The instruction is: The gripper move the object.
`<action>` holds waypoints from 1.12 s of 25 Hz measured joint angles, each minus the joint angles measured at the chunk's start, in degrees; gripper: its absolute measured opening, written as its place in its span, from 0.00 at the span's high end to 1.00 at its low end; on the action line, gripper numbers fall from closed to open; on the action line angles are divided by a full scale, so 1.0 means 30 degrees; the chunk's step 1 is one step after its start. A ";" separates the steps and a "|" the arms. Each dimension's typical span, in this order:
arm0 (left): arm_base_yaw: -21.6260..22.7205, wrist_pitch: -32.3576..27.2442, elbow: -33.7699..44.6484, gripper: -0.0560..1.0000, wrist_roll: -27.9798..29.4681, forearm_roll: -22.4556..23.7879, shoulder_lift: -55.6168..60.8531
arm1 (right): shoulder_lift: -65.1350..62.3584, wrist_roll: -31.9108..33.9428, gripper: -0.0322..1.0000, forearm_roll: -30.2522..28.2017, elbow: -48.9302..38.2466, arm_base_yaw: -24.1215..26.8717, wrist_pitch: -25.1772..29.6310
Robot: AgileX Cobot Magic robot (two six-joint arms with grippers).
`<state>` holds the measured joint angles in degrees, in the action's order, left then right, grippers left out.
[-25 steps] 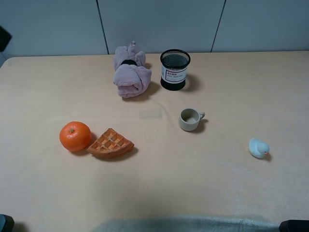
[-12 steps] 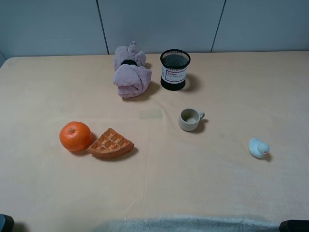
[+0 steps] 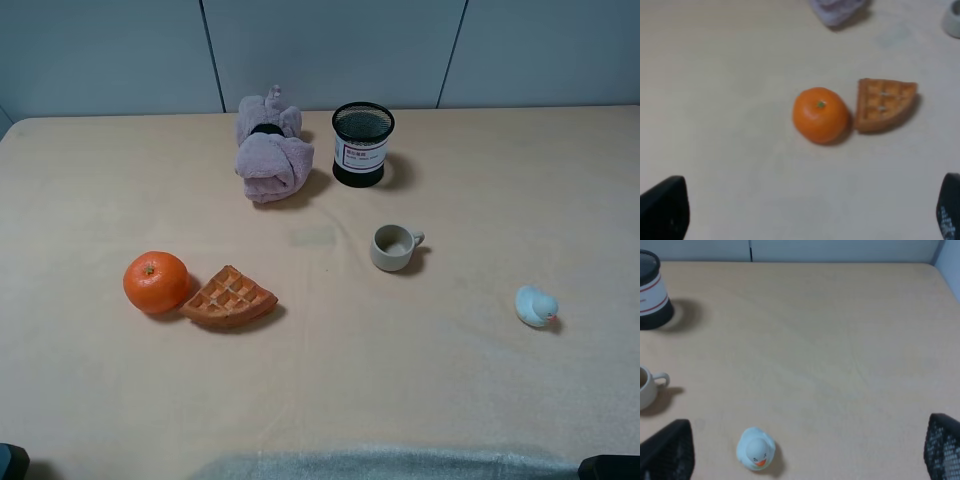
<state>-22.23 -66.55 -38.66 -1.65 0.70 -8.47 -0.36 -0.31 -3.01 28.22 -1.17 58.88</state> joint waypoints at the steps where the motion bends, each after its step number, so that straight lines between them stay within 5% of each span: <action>1: 0.0519 -0.0002 0.0174 0.01 -0.0362 0.0000 0.0196 | 0.0000 0.0000 0.30 0.0000 0.0000 0.0000 0.0000; 16: 0.5649 0.1528 0.3347 0.01 -0.1871 -0.0125 0.2892 | 0.0000 0.0000 0.30 0.0000 0.0000 0.0000 0.0000; 28: 0.5874 0.1832 0.3461 0.01 -0.2214 -0.0418 0.2892 | 0.0000 0.0000 0.30 0.0000 0.0000 0.0000 0.0000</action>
<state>-4.61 -61.05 -28.27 -8.30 -0.55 0.20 -0.36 -0.31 -3.01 28.22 -1.17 58.88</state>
